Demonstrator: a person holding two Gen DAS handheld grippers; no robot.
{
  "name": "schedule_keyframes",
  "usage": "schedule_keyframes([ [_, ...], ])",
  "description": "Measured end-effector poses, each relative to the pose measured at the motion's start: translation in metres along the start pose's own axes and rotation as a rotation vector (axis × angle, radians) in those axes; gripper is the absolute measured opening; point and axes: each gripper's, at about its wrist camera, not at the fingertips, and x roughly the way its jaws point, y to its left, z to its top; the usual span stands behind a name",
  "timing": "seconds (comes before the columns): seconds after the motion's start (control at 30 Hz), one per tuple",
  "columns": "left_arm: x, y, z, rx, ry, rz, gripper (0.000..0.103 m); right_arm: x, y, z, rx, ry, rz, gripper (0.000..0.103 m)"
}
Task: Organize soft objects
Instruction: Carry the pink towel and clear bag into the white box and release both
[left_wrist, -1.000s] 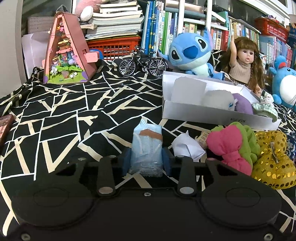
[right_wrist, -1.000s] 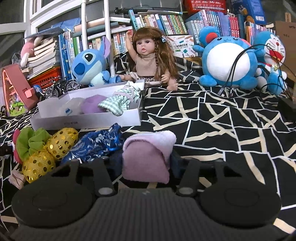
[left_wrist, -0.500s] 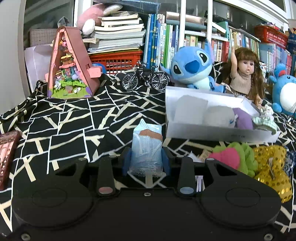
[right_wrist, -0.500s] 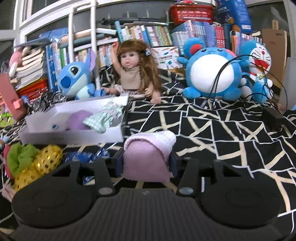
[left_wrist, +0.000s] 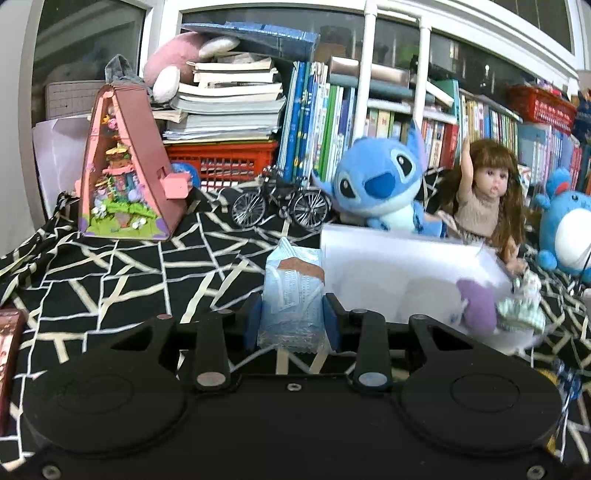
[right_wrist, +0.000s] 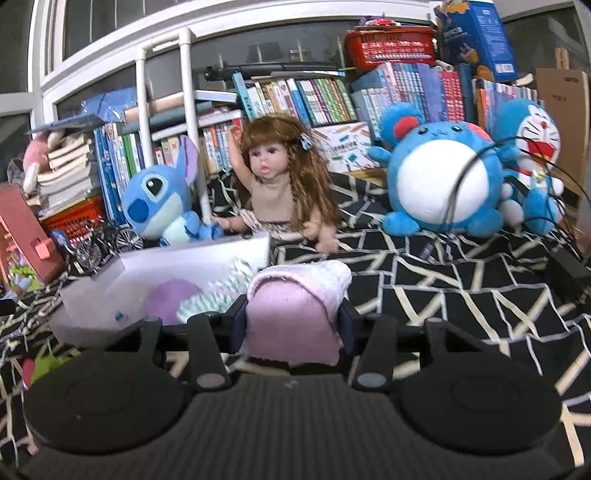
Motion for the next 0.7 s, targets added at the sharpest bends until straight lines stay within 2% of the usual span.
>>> schedule_keyframes([
  [0.27,0.025,-0.013,0.039,-0.02,-0.024,-0.069,0.034,0.03,0.015,0.037,0.017,0.019,0.107,0.053],
  [0.43,0.055,-0.029,0.061,-0.022,0.026,-0.13,0.034,0.056,0.027,0.058,0.027,0.05,0.159,0.053],
  [0.7,0.104,-0.07,0.073,0.027,0.068,-0.137,0.034,0.108,0.054,0.071,0.022,0.14,0.195,0.054],
])
